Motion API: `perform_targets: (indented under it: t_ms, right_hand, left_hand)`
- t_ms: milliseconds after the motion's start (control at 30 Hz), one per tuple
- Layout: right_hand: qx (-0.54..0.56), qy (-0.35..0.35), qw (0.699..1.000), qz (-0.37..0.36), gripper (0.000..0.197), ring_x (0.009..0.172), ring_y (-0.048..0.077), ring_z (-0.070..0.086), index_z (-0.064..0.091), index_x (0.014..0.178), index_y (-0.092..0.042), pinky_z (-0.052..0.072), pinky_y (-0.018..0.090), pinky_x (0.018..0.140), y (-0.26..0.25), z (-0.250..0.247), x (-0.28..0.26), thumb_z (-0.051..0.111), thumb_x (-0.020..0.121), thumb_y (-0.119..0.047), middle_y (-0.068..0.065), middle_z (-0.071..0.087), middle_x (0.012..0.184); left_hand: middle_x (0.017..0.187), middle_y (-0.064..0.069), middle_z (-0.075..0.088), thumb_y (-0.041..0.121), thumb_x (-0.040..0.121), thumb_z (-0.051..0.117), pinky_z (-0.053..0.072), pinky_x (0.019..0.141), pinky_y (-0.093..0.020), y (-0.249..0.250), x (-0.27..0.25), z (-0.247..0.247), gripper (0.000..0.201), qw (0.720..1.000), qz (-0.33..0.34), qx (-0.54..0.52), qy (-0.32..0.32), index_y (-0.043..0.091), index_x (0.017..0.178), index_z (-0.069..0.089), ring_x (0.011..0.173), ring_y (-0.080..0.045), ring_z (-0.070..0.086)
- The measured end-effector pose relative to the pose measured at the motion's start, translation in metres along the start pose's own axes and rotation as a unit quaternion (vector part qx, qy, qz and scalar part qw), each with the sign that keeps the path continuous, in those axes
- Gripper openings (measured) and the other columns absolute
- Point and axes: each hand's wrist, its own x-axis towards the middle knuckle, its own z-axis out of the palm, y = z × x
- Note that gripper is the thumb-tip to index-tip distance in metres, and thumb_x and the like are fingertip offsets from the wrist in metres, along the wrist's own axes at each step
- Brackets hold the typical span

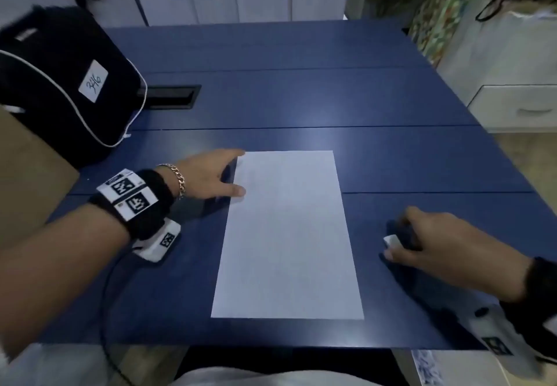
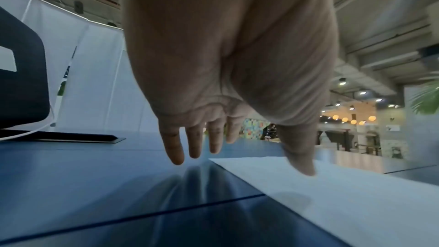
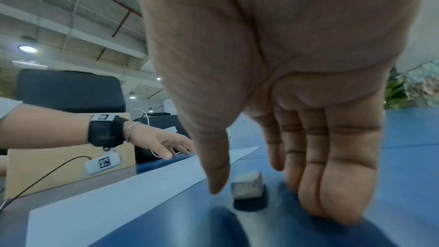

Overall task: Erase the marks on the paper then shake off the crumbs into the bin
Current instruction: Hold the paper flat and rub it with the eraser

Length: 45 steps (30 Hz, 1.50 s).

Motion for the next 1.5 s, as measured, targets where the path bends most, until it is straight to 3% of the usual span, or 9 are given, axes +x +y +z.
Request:
perform_targets:
  t_ms: [67, 133, 200, 300, 600, 733, 967, 1300, 1500]
  right_hand:
    - [-0.022, 0.018, 1.000, -0.009, 0.034, 0.072, 0.013, 0.057, 0.049, 0.088, -0.027, 0.048, 0.030, 0.062, -0.001, 0.001, 0.001, 0.058, 0.096, -0.059, -0.007, 0.060, 0.083]
    - [-0.022, 0.020, 0.999, -0.018, 0.030, 0.069, 0.015, 0.058, 0.051, 0.084, -0.028, 0.052, 0.032, 0.063, 0.000, 0.004, 0.001, 0.058, 0.099, -0.052, -0.007, 0.060, 0.079]
    - [-0.024, 0.021, 0.999, -0.031, 0.022, 0.070, 0.011, 0.059, 0.052, 0.083, -0.032, 0.054, 0.031, 0.064, -0.002, 0.002, 0.004, 0.060, 0.098, -0.047, -0.011, 0.061, 0.079]
    - [0.006, 0.032, 0.998, -0.062, 0.014, 0.071, 0.009, 0.062, 0.056, 0.085, -0.035, 0.057, 0.031, 0.065, -0.012, -0.009, 0.010, 0.065, 0.094, -0.042, -0.014, 0.065, 0.079]
    - [0.034, 0.021, 0.971, -0.237, 0.008, 0.090, 0.004, 0.062, 0.063, 0.100, -0.036, 0.052, 0.021, 0.077, -0.082, -0.003, 0.041, 0.064, 0.093, -0.031, -0.020, 0.066, 0.094]
    - [0.012, 0.018, 0.968, -0.251, 0.007, 0.083, 0.007, 0.062, 0.067, 0.096, -0.035, 0.054, 0.028, 0.076, -0.083, 0.006, 0.042, 0.064, 0.091, -0.030, -0.018, 0.063, 0.089]
    - [-0.051, -0.026, 0.967, -0.248, 0.014, 0.086, 0.001, 0.062, 0.073, 0.106, -0.036, 0.052, 0.020, 0.079, -0.086, -0.018, 0.062, 0.070, 0.094, -0.030, -0.021, 0.067, 0.093]
    - [-0.004, 0.043, 0.944, -0.327, 0.017, 0.078, 0.007, 0.067, 0.077, 0.104, -0.022, 0.052, 0.024, 0.077, -0.159, -0.017, 0.113, 0.077, 0.088, -0.028, -0.011, 0.075, 0.092]
    - [-0.016, 0.071, 0.945, -0.319, 0.018, 0.078, 0.018, 0.070, 0.077, 0.100, -0.017, 0.058, 0.037, 0.079, -0.171, -0.011, 0.128, 0.071, 0.084, -0.023, -0.006, 0.077, 0.089]
  left_hand:
    - [0.169, 0.000, 0.029, 0.057, 0.080, 0.083, 0.026, 0.116, -0.024, -0.001, 0.009, 0.001, 0.114, 0.999, 0.008, 0.005, -0.031, 0.014, 0.164, 0.021, 0.150, -0.020, 0.035]
    - [0.175, 0.002, 0.008, 0.076, 0.067, 0.082, 0.016, 0.129, -0.043, -0.006, 0.018, 0.005, 0.138, 0.995, 0.002, 0.049, -0.082, 0.018, 0.167, 0.006, 0.161, -0.023, 0.010]
    - [0.175, 0.005, -0.004, 0.086, 0.060, 0.076, 0.015, 0.127, -0.058, -0.012, 0.024, 0.009, 0.145, 0.990, -0.013, 0.085, -0.112, 0.024, 0.167, 0.000, 0.161, -0.026, -0.002]
    - [0.174, 0.010, -0.012, 0.095, 0.056, 0.067, 0.013, 0.124, -0.066, -0.016, 0.024, 0.014, 0.145, 0.985, -0.010, 0.115, -0.127, 0.031, 0.166, -0.003, 0.161, -0.027, -0.006]
    - [0.171, 0.013, -0.023, 0.105, 0.061, 0.047, 0.008, 0.127, -0.057, -0.001, -0.014, 0.038, 0.142, 0.973, 0.055, 0.182, -0.135, 0.030, 0.164, -0.016, 0.160, -0.024, -0.012]
    - [0.169, 0.017, -0.026, 0.107, 0.057, 0.046, 0.001, 0.128, -0.056, 0.000, -0.032, 0.049, 0.147, 0.977, 0.064, 0.154, -0.136, 0.031, 0.161, -0.024, 0.159, -0.021, -0.018]
    - [0.162, 0.021, -0.039, 0.108, 0.050, 0.051, -0.003, 0.126, -0.063, -0.005, -0.039, 0.050, 0.154, 0.974, 0.048, 0.142, -0.172, 0.034, 0.159, -0.029, 0.155, -0.020, -0.030]
    - [0.163, 0.022, -0.038, 0.107, 0.049, 0.054, -0.004, 0.124, -0.068, -0.001, -0.035, 0.049, 0.156, 0.975, 0.025, 0.133, -0.178, 0.035, 0.159, -0.029, 0.155, -0.024, -0.030]
    - [0.163, 0.022, -0.038, 0.106, 0.049, 0.057, -0.007, 0.123, -0.069, 0.001, -0.034, 0.049, 0.155, 0.975, 0.016, 0.129, -0.180, 0.038, 0.157, -0.032, 0.155, -0.026, -0.031]
